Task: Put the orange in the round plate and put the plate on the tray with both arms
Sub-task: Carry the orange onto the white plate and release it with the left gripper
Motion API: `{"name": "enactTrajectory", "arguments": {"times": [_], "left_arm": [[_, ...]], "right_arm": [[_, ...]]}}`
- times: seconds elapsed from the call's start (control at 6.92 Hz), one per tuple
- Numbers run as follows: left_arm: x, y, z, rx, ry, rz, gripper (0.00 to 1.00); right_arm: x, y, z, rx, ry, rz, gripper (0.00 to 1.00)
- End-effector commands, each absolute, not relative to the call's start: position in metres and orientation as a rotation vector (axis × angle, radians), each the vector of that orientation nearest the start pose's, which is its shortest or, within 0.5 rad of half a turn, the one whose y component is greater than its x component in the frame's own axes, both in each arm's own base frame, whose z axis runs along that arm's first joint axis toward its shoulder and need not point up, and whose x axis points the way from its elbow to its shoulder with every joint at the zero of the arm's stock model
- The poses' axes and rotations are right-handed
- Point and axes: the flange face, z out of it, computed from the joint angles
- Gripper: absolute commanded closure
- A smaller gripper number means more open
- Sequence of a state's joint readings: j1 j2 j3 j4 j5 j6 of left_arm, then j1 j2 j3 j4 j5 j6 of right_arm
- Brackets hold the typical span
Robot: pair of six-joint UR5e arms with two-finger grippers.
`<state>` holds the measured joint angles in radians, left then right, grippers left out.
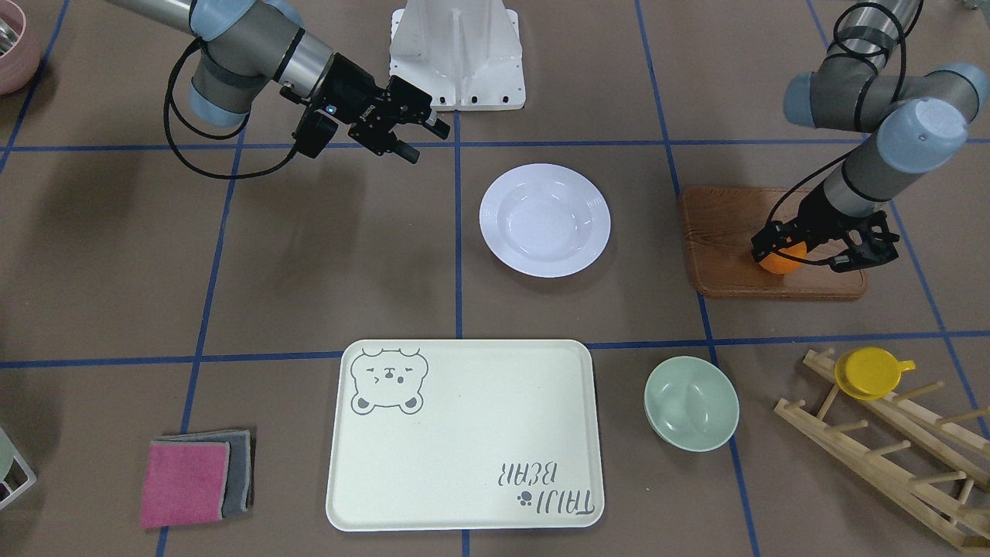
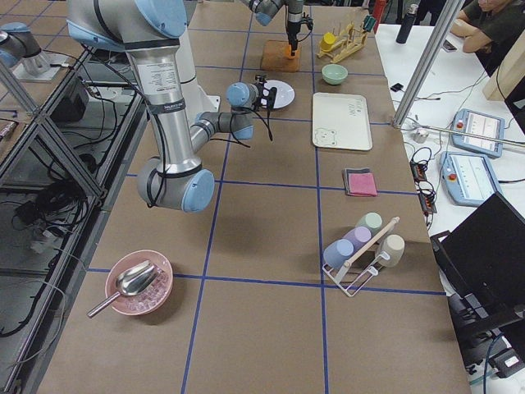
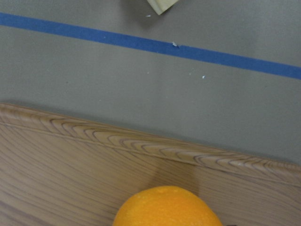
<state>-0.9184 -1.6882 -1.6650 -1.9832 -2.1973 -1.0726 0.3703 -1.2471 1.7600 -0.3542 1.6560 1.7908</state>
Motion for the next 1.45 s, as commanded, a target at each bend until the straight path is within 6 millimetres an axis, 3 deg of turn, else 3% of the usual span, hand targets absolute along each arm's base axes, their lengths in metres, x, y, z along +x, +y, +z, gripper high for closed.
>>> {"name": "enactTrajectory", "arguments": {"times": [0.0, 0.14, 0.29, 0.43, 0.58, 0.87, 1.16, 1.3], "left_arm": [[0.303, -0.519, 0.43, -0.08, 0.882, -0.256, 0.33], [0.321, -0.518, 0.375, -0.103, 0.887, -0.283, 0.33], [0.354, -0.502, 0.337, -0.136, 0.905, -0.293, 0.32], [0.386, -0.489, 0.305, -0.174, 0.933, -0.32, 0.32], [0.425, -0.469, 0.29, -0.136, 0.915, -0.333, 0.32], [0.469, -0.436, 0.282, -0.172, 0.909, -0.314, 0.32], [0.487, -0.43, 0.289, -0.177, 0.918, -0.289, 0.28], [0.488, -0.43, 0.294, -0.168, 0.929, -0.284, 0.1]], "right_arm": [[-0.481, -0.342, 0.26, 0.146, -1.728, 0.407, 0.0], [-0.505, -0.356, 0.264, 0.164, -1.703, 0.429, 0.0], [-0.533, -0.371, 0.258, 0.195, -1.687, 0.468, 0.0], [-0.542, -0.375, 0.263, 0.195, -1.67, 0.472, 0.0], [-0.544, -0.376, 0.264, 0.196, -1.667, 0.474, 0.0], [-0.553, -0.373, 0.272, 0.186, -1.646, 0.471, 0.0], [-0.561, -0.361, 0.273, 0.169, -1.645, 0.458, 0.0], [-0.571, -0.348, 0.274, 0.146, -1.643, 0.445, 0.0]]}}
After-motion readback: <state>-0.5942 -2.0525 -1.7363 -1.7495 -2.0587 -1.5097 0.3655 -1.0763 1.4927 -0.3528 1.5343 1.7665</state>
